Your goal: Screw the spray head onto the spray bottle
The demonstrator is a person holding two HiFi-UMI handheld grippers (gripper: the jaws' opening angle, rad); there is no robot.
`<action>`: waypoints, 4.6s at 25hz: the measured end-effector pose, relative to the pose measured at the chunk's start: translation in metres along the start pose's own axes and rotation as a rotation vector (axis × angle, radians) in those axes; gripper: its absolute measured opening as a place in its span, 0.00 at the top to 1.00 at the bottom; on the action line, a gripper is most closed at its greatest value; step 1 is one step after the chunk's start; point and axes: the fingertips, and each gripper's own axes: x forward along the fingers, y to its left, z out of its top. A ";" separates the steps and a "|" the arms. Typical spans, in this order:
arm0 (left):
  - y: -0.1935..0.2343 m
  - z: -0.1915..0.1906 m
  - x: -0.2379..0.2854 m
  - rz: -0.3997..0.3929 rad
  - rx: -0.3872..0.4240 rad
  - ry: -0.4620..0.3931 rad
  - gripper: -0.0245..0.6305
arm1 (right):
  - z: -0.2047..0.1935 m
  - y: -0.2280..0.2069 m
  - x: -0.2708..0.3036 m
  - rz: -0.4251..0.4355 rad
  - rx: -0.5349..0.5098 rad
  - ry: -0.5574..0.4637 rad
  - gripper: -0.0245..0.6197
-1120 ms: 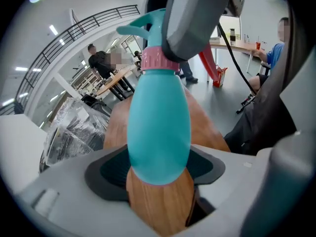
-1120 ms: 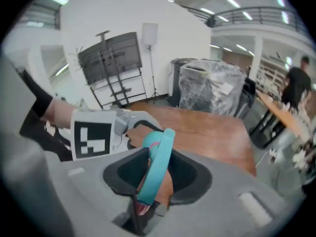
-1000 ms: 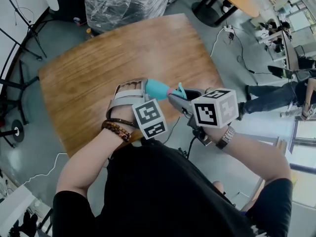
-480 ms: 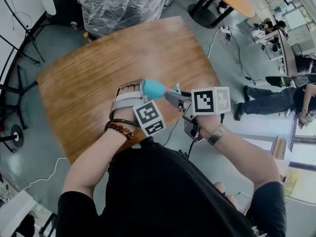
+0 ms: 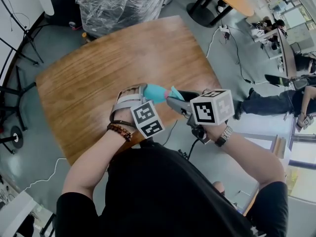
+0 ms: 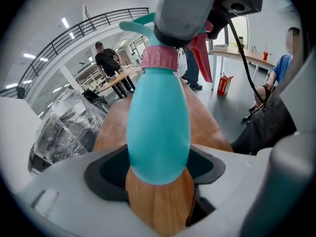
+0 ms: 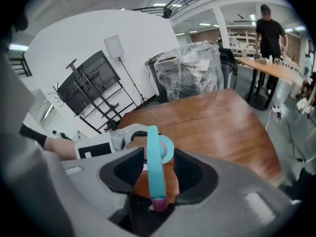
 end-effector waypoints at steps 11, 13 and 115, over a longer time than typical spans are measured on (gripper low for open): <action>-0.008 0.006 -0.014 -0.153 0.023 -0.102 0.38 | 0.038 0.054 -0.079 0.040 -0.815 -0.018 0.64; -0.007 0.005 -0.018 -0.178 0.051 -0.112 0.38 | 0.037 0.062 -0.092 -0.013 -1.129 0.026 0.64; 0.063 -0.045 0.090 -0.041 -0.497 -0.286 0.35 | 0.010 -0.028 0.051 -0.190 -0.421 -0.304 0.97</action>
